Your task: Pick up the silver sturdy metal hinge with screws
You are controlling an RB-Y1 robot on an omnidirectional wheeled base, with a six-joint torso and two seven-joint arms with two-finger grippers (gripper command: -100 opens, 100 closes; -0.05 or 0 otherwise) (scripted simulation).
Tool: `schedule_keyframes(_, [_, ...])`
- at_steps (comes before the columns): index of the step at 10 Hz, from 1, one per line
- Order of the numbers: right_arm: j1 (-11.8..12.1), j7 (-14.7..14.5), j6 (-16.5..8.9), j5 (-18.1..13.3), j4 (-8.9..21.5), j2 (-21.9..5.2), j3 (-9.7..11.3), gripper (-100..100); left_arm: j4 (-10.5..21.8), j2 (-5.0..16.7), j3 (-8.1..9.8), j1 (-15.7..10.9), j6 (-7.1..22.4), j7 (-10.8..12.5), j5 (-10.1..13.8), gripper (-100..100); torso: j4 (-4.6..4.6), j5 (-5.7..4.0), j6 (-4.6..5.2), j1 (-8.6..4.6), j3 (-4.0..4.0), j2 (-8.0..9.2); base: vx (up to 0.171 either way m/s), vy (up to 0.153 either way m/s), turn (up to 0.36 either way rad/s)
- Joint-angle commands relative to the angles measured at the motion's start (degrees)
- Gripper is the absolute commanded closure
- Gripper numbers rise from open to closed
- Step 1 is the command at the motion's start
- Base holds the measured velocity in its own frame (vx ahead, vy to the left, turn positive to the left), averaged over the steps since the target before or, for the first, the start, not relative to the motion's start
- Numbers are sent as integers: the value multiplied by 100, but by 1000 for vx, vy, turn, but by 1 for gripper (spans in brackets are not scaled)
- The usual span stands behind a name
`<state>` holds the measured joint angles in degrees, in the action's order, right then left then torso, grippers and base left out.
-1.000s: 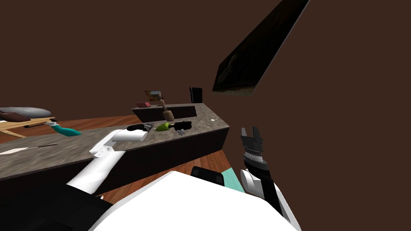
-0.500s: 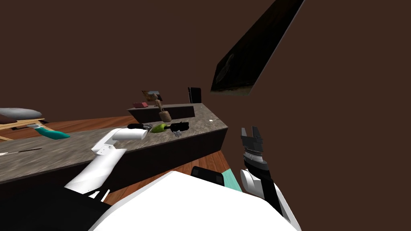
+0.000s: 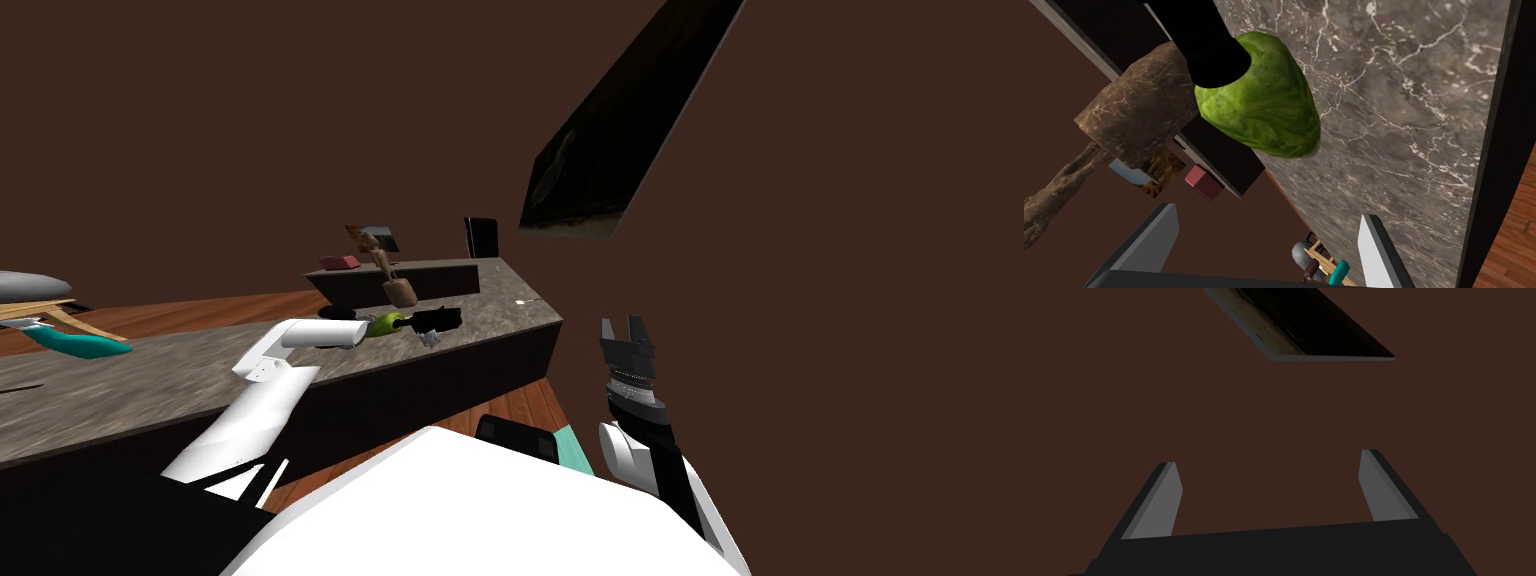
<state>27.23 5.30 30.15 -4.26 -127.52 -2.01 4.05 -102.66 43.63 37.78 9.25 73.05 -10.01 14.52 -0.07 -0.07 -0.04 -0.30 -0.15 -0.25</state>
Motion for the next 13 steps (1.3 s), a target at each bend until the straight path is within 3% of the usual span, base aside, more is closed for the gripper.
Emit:
schedule_keyframes(1, [0, 0, 0, 0, 0, 0, 0, 0, 109, -54, 35, -129, 286, 24, 1, -100, 0, 0, 0, 0, 0, 0, 72, -91, -40])
schedule_keyframes(13, [0, 0, 0, 0, 0, 0, 0, 0, 715, -348, 166, -684, 2085, 102, 67, -100, 0, 2, 0, 11, -1, -2, 78, -60, -27])
